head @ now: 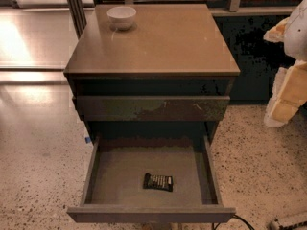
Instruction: Pick rxbar chocolate from middle drawer and place on counter
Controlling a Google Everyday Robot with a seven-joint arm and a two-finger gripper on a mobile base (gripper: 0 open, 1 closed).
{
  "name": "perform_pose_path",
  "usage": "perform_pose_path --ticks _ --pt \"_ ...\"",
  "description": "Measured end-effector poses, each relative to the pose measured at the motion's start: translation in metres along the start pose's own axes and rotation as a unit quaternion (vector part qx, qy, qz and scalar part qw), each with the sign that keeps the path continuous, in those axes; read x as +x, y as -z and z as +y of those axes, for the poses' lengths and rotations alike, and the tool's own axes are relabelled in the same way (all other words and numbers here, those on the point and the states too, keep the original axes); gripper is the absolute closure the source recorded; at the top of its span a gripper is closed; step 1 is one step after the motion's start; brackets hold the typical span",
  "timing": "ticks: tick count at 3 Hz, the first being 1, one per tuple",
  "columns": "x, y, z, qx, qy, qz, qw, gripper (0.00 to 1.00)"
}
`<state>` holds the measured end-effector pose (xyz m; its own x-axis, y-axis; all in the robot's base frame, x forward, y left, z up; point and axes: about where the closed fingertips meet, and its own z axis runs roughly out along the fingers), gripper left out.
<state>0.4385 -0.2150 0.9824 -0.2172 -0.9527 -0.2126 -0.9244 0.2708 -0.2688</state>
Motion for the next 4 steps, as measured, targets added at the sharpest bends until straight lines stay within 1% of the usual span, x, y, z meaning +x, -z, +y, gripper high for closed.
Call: perform_pose_path --ticks 1,2,3,4 --pt "0.000 0.000 0.000 0.000 0.000 0.000 1.0000 0.00" --pt "0.004 -0.016 0.009 -0.002 0.007 0.008 0.9999 0.00" --pt "0.009 -0.049 0.024 -0.007 0.018 0.002 0.9998 0.00" --pt "0.007 -0.082 0.026 0.011 0.030 -0.025 0.9992 0.00"
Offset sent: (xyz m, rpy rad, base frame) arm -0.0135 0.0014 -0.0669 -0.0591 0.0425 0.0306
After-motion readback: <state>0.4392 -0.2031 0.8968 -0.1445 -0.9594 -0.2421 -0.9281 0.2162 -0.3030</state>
